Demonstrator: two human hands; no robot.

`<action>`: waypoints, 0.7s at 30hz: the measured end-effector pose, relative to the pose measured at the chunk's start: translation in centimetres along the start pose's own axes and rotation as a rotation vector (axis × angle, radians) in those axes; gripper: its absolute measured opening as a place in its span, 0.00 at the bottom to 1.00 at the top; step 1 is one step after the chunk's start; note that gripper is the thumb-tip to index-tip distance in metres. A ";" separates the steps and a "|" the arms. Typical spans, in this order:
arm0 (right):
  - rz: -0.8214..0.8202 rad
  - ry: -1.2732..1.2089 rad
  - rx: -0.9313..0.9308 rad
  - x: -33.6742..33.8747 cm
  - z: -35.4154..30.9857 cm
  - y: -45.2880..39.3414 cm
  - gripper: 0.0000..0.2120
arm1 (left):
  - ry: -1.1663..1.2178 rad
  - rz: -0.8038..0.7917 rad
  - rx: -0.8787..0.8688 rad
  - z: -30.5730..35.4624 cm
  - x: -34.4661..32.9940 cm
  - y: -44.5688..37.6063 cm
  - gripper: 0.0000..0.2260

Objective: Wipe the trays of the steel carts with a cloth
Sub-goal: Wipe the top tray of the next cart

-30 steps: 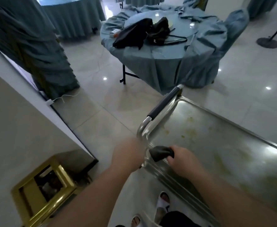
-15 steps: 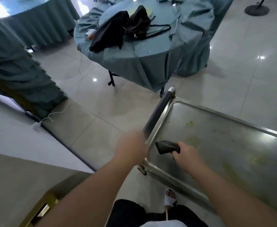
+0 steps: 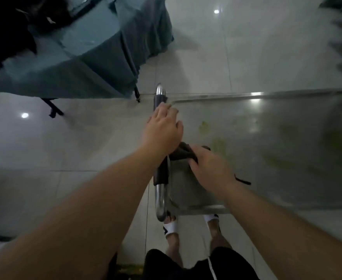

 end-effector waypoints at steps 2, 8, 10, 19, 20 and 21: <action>0.080 0.163 0.058 -2.2 -0.7 1.1 0.22 | -0.014 -0.017 -0.025 -0.6 -1.6 -1.3 0.24; -0.213 0.195 0.135 -14.6 0.9 11.9 0.25 | -0.051 -0.048 -0.012 -2.2 -4.7 -1.1 0.30; -0.234 0.188 0.122 -16.7 1.8 13.5 0.26 | -0.014 -0.051 -0.006 -2.1 -4.6 -1.0 0.30; -0.088 0.204 0.039 -15.0 -0.5 -0.3 0.30 | -0.037 -0.070 0.012 -1.9 -4.8 -0.6 0.29; -0.072 0.223 0.043 -14.1 -0.7 -2.5 0.29 | -0.041 -0.061 0.012 -1.8 -4.8 -0.6 0.29; -0.068 0.254 0.048 -13.4 -0.8 -4.6 0.29 | -0.045 -0.052 0.016 -1.7 -4.8 -0.5 0.29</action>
Point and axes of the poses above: each hand's wrist, its own y-axis away from the middle knuckle, its own x-axis out of the back of the hand, z = x × y, the point moved 8 cm from there along -y, towards the middle knuckle, and after that the axes turned 1 degree about -x, right-handed, at the moved point
